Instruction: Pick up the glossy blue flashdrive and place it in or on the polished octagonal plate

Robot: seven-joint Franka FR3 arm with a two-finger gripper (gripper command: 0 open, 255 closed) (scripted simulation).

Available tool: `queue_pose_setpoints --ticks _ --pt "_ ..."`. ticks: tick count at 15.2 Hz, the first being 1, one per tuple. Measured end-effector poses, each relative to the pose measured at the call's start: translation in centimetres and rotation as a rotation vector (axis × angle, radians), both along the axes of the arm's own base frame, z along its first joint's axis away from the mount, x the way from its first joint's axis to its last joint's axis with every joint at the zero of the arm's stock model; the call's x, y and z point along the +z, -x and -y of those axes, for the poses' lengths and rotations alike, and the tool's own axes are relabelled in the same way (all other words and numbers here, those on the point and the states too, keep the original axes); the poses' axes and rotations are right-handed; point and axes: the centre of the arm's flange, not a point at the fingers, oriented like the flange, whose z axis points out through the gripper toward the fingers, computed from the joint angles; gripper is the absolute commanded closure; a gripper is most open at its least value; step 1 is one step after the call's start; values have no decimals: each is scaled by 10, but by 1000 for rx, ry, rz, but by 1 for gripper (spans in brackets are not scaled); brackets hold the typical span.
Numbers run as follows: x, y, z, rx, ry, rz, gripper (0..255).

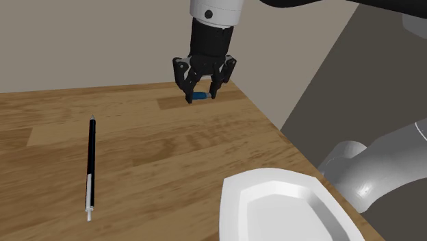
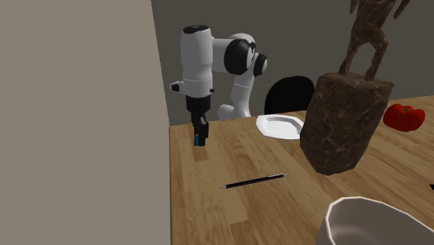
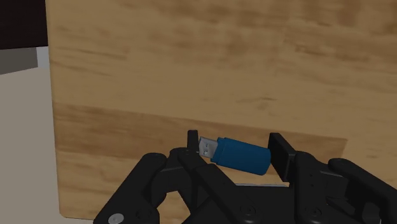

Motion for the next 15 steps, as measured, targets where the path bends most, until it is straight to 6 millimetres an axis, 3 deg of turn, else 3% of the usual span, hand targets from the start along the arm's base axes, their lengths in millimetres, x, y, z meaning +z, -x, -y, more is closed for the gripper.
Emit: queue_pose_setpoints --ticks 15 --pt "75 0 -1 -1 2 -3 255"
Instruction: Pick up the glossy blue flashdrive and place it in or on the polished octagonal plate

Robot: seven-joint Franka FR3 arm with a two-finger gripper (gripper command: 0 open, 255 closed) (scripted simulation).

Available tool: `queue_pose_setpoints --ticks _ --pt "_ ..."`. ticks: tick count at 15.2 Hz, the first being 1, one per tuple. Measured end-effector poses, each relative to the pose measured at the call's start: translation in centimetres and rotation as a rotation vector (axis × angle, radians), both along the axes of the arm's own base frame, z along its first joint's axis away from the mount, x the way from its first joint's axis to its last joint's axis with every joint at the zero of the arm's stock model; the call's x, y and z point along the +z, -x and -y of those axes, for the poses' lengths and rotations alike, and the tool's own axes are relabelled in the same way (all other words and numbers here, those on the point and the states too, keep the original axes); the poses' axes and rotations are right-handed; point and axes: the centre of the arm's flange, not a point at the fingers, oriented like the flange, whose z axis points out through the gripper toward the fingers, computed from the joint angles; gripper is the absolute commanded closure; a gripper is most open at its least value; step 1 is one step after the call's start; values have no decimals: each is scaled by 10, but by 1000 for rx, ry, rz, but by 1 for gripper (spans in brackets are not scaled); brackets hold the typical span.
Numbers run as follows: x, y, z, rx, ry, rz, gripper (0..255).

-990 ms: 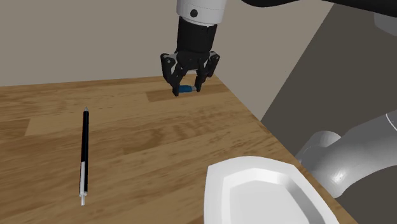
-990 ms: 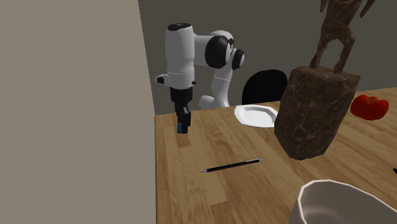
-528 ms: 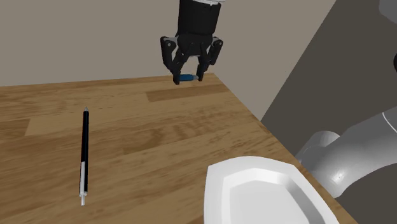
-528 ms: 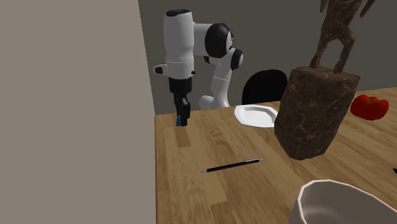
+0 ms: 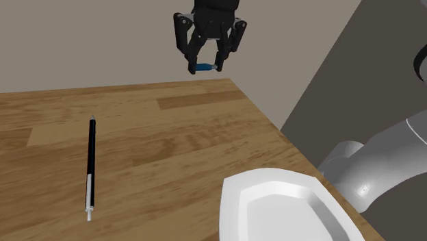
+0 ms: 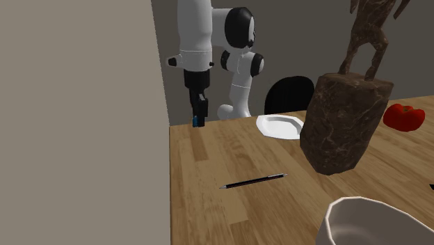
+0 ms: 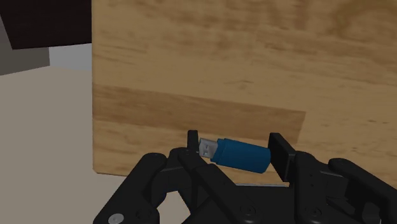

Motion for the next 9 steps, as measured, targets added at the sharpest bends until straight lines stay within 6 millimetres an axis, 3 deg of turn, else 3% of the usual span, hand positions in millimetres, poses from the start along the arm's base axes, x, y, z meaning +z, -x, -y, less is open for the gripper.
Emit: queue_pose_setpoints --ticks 3,9 --pt "12 15 -3 0 0 0 255" --pt "14 88 -21 1 0 0 255"
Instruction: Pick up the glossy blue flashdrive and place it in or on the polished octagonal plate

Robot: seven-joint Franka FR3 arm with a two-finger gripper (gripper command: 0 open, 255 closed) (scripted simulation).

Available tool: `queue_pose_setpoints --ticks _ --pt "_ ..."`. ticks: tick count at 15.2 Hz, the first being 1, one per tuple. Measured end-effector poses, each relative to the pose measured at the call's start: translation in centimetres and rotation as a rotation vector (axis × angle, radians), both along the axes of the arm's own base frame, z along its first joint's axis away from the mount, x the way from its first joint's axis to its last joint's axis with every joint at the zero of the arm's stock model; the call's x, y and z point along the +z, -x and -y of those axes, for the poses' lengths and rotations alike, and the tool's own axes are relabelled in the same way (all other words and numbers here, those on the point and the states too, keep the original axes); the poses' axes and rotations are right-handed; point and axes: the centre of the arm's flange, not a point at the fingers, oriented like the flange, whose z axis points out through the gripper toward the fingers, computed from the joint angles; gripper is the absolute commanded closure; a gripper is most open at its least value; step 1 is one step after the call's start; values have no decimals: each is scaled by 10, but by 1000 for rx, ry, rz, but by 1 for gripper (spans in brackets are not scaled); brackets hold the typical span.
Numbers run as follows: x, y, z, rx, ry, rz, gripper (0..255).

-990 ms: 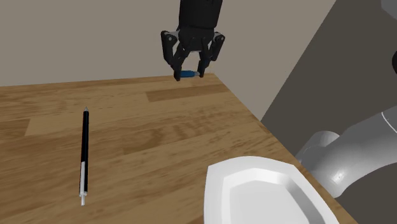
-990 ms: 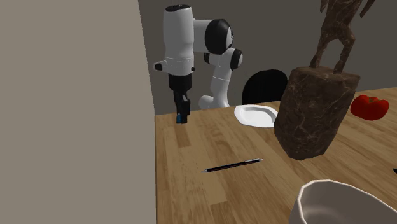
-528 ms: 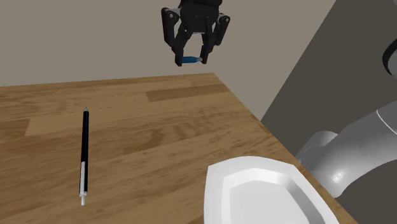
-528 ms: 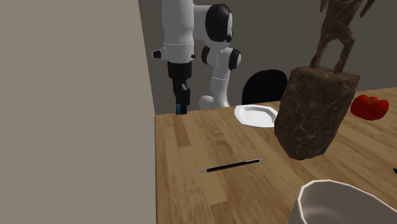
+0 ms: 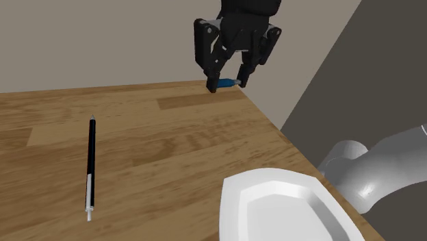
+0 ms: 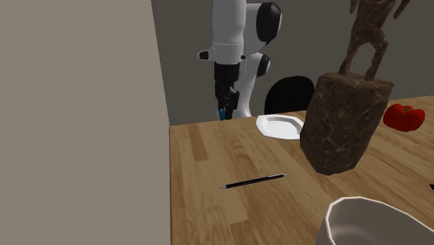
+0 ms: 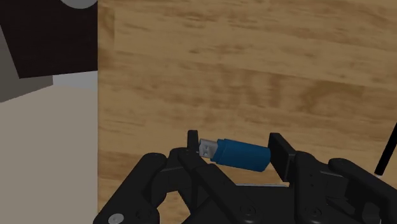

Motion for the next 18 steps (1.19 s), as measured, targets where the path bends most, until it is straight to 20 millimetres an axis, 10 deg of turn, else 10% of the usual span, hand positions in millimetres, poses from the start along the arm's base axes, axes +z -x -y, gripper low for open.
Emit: queue_pose_setpoints --ticks 18 --pt "-5 214 -58 0 0 0 255"
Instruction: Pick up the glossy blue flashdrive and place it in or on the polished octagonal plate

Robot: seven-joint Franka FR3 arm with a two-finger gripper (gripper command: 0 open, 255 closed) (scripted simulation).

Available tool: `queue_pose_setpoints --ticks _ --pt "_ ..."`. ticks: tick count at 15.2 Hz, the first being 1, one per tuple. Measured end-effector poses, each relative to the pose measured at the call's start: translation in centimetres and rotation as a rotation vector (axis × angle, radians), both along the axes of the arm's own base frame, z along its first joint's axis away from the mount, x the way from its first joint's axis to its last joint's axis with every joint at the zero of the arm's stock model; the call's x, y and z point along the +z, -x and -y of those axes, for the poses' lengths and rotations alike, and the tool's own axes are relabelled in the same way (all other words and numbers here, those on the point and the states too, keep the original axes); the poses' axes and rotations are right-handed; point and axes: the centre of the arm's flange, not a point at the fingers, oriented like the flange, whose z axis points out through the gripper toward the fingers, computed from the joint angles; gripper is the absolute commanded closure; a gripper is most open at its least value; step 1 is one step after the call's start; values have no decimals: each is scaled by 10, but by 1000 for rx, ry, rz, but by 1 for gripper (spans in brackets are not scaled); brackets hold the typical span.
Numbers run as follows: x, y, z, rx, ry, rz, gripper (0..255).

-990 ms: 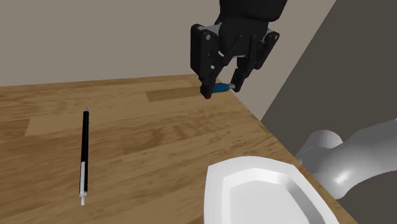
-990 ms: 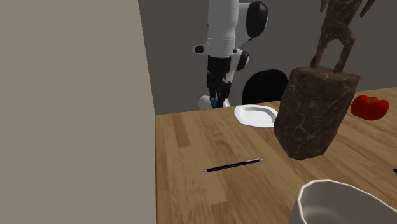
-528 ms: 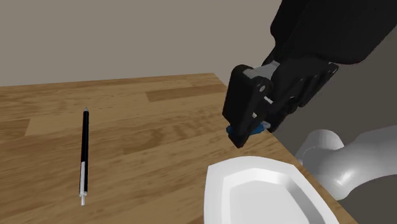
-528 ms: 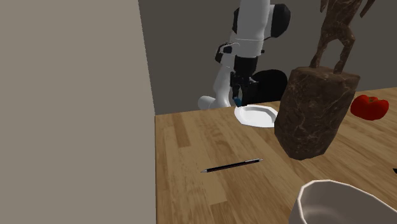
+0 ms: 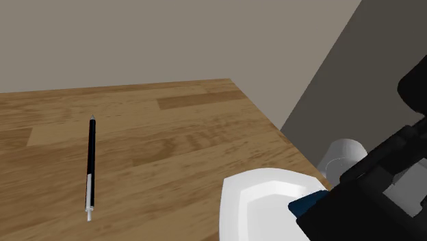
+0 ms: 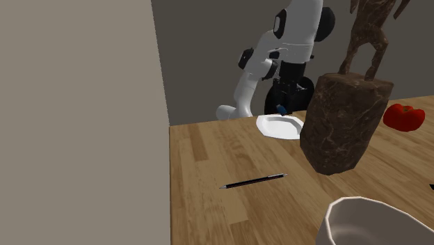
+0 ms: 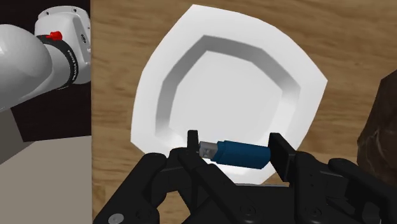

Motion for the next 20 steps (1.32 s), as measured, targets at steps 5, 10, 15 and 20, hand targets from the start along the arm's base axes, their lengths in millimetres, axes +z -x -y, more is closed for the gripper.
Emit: queue_pose_setpoints --ticks 5,10,15,20 --pt "-26 3 0 -1 0 0 255" --pt "-51 4 -1 -1 0 -1 255" --pt "-67 3 -1 -1 0 0 255" --pt "-68 3 -1 -1 0 0 0"
